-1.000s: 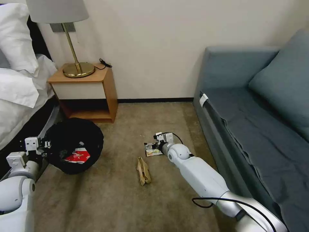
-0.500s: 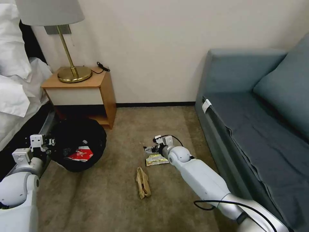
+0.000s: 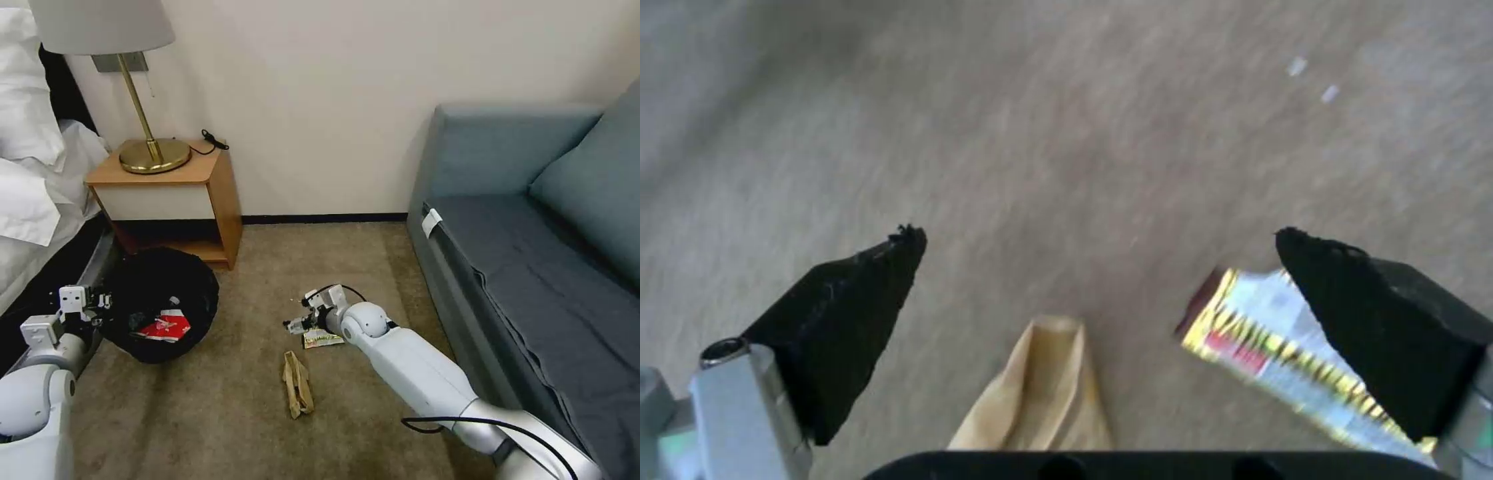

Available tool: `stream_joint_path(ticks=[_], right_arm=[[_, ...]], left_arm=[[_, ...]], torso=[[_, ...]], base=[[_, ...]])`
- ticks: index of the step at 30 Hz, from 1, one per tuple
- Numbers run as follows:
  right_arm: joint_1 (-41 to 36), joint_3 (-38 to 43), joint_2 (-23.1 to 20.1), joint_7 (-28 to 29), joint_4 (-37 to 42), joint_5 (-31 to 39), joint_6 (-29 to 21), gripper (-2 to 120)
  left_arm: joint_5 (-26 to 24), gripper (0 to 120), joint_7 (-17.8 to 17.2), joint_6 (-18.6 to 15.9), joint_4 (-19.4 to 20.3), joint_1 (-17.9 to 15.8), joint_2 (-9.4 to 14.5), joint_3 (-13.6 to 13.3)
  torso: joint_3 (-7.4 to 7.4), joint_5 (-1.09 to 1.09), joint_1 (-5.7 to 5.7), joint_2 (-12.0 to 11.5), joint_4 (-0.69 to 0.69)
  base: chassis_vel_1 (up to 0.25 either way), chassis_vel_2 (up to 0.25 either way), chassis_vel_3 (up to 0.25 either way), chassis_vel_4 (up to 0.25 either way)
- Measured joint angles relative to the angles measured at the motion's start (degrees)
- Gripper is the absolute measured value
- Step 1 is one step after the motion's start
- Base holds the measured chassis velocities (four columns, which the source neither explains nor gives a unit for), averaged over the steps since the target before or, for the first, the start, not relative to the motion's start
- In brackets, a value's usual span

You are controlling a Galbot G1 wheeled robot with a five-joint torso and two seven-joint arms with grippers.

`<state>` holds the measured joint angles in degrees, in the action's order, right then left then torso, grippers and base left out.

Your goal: Pick up the trash bin, then pick up the garbage on the floor and place it into the trash bin.

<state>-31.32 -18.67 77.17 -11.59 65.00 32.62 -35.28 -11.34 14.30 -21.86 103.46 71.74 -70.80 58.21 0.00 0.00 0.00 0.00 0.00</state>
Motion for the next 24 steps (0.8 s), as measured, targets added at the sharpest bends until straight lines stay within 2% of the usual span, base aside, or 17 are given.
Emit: stream_joint_path(ticks=[7,13,24], right_arm=[[-1.10,-0.81,1.10,-1.94,-2.41,-2.49,-1.17,100],[-2.81,-1.08,2.09,-2.61,-4.32,-4.62,-0.46,100],[-4.34,-1.18,3.44,-3.89,-7.43,-7.27,1.37,100]], left_arm=[[0.35,3,1.28,0.24,-0.54,0.31,0.18,0.14],[-0.51,3,-0.83,0.59,-1.22,-0.44,0.41,-0.27],[-0.49,3,-1.16,0.77,-2.04,-1.01,0.31,-1.23]], torso=[[0.00,0.00,0.00,0.00,0.00],[0.00,0.00,0.00,0.00,0.00],[0.00,0.00,0.00,0.00,-0.01]], base=[[0.000,0.000,0.000,0.000],[0.000,0.000,0.000,0.000],[0.000,0.000,0.000,0.000]])
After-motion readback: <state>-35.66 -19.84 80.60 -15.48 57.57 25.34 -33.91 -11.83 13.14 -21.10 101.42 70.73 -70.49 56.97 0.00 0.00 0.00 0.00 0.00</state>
